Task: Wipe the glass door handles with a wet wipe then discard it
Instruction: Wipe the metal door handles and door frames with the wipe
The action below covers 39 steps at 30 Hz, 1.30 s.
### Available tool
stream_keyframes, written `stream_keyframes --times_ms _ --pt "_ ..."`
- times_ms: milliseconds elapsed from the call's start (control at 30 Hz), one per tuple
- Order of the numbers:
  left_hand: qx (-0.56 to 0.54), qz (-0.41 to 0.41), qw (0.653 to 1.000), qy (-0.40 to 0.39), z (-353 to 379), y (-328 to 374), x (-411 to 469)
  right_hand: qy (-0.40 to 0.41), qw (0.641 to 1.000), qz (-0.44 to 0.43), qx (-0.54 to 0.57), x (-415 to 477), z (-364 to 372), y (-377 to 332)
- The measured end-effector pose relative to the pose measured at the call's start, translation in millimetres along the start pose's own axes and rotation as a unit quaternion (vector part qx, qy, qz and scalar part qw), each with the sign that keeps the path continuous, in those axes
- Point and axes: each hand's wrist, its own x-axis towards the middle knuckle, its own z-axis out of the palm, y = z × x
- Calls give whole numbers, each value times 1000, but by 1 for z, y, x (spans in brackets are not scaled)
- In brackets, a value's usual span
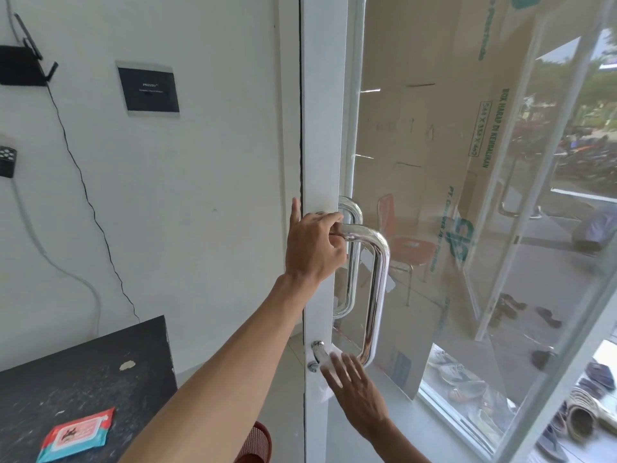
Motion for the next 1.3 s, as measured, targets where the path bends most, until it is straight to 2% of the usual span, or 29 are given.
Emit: stream_keyframes --times_ms 133,267,400,567,733,767,900,1000,1067,1167,1300 --pt "-5 -1 1000 8 0 2 -1 12 997 1 -72 -21 9 21" --pt "1 -5 1000 4 -1 3 -2 20 995 45 -84 -42 9 48" --pt "3 -10 1000 10 -2 7 -3 46 990 120 59 -50 -6 48" --pt "10 -15 1000 7 -2 9 -3 110 950 216 196 -30 -35 21" --pt "8 -22 1000 2 -3 10 -3 132 850 317 399 -9 -33 -11" --pt "5 -25 1000 0 -4 10 -2 130 816 337 451 -5 -33 -15" --pt "2 -30 999 -10 -4 12 -3 102 636 394 656 1 -27 -15" --pt "-5 -26 1000 -9 -4 10 -3 118 579 403 699 4 -38 -12" --pt "-11 -26 1000 -10 -4 9 -3 150 576 421 684 5 -51 -6" --pt "-21 -37 999 -9 -4 9 -5 181 625 421 631 11 -75 8" --pt "-45 -52 998 -6 -3 13 -9 207 663 408 592 20 -119 35"
